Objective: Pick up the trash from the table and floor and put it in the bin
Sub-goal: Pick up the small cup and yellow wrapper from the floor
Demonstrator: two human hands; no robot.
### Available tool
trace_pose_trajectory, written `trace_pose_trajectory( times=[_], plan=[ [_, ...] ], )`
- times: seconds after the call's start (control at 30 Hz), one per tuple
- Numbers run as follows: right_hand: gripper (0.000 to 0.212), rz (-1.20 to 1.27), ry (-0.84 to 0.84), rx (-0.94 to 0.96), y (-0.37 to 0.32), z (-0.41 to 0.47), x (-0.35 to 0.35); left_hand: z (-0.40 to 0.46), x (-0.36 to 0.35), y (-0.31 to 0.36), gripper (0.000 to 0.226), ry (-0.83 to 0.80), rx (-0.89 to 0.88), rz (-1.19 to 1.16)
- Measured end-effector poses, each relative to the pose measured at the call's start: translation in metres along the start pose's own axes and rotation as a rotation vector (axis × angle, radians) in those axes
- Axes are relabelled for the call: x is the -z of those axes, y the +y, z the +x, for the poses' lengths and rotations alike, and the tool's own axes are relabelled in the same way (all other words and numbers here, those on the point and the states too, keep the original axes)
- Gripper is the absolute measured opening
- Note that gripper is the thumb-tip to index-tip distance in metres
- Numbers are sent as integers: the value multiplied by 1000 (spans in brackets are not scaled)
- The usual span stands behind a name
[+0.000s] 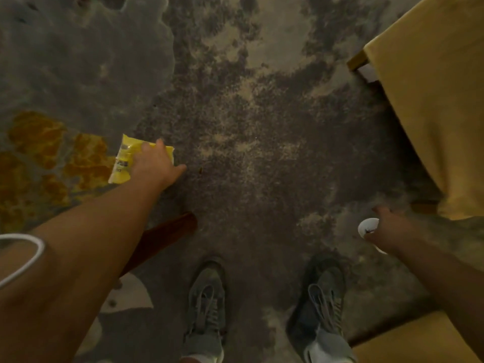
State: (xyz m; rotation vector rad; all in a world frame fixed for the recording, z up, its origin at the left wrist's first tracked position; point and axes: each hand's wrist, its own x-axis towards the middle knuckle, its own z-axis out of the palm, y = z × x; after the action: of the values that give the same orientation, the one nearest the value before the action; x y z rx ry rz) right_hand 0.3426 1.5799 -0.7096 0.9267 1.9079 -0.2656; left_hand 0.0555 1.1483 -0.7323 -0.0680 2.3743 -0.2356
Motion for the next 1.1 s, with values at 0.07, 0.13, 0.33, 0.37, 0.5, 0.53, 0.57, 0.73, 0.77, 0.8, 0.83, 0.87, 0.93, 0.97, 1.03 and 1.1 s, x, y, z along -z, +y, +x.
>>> trace_pose_trajectory(
  times=[0.07, 0.13, 0.33, 0.37, 0.5, 0.53, 0.57, 0.73, 0.77, 0.8, 0.83, 0.87, 0.93, 0.97, 1.03, 1.1],
  plan=[
    [84, -29, 10, 1, 1, 3, -3, 10, -8, 3, 79, 36, 0, -86],
    [87, -81, 41, -2, 2, 4, -4, 16, -11, 4, 66, 53, 1, -134],
    [87, -94, 11, -50, 5, 14, -12, 27, -16, -4, 45, 66, -30, -71],
    [87, -106, -8, -59, 5, 15, -12, 27, -18, -6, 40, 68, -39, -68],
    [82, -121, -49, -74, -1, 14, -13, 18, -15, -10, 28, 89, -97, -19],
    [81, -115, -48, -69, -3, 12, -12, 13, -12, -9, 25, 105, -131, 3],
    [79, -106, -46, -58, -5, 9, -11, 8, -7, -7, 22, 118, -167, 18],
    [70, -51, -40, 31, -30, -38, 18, -41, 45, 11, 20, 87, -267, 5],
    [71, -28, -35, 53, -39, -54, 29, -56, 60, 17, 19, 80, -288, -10],
    [71, -9, -21, 79, -49, -72, 41, -71, 76, 23, 18, 72, -302, -31],
    [70, 10, -4, 108, -58, -94, 59, -88, 96, 28, 16, 67, -314, -58],
    [69, 31, 9, 142, -68, -114, 72, -104, 112, 33, 15, 61, -320, -85],
    [66, 97, 51, 202, -83, -161, 104, -141, 149, 41, 16, 69, -328, -168],
    [66, 132, 81, 223, -89, -188, 125, -161, 171, 45, 17, 83, -338, -220],
    [66, 186, 135, 267, -101, -244, 161, -203, 216, 43, 15, 127, -369, -316],
    [65, 247, 184, 308, -108, -303, 195, -247, 262, 32, 8, 177, -402, -413]
  ],
)
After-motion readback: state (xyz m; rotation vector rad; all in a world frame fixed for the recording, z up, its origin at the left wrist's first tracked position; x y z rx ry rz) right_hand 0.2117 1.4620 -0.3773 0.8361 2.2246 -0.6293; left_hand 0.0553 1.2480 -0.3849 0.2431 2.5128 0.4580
